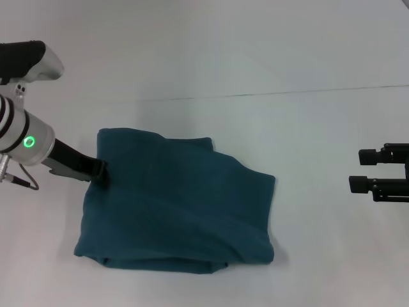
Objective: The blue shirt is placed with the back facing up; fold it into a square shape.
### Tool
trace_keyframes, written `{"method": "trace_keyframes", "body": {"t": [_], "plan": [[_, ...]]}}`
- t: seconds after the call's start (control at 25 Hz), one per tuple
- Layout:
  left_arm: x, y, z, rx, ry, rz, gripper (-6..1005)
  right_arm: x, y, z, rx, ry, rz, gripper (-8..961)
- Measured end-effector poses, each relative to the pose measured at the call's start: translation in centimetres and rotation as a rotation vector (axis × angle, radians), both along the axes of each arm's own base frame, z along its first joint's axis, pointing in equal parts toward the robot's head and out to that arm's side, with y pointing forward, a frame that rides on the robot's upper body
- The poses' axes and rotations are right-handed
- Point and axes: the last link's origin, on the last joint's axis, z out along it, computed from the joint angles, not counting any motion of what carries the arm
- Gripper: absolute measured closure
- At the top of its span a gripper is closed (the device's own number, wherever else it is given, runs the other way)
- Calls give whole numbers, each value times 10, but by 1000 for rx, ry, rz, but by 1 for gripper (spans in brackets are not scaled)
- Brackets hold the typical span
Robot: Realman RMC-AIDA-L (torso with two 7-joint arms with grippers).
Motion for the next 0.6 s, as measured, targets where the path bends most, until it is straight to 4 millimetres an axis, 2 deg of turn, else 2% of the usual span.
{"method": "trace_keyframes", "body": {"t": [0.56,0.6], "plan": [[-1,-5,17,19,-7,18,833,-3,2,-4,0,5,14,249],[1,-7,20,16,-11,13,790,-3,2,-4,3,8,19,249]]}}
